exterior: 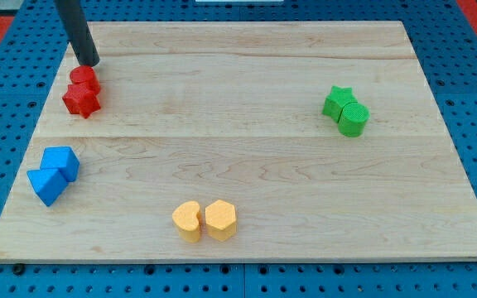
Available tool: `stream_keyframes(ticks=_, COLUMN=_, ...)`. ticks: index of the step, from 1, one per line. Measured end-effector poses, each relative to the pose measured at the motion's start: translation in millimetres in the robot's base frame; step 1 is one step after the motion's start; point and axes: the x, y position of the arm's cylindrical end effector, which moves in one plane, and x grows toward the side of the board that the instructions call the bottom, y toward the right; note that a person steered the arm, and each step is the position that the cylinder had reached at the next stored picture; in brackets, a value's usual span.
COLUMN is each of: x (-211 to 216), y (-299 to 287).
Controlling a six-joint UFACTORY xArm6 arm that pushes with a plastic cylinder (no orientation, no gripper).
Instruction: Move red blocks slightly down
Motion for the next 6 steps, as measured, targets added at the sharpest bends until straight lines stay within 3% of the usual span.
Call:
stream_keyframes(ticks=4, x=11, y=6)
stream_keyframes(ticks=6, x=-39, y=34)
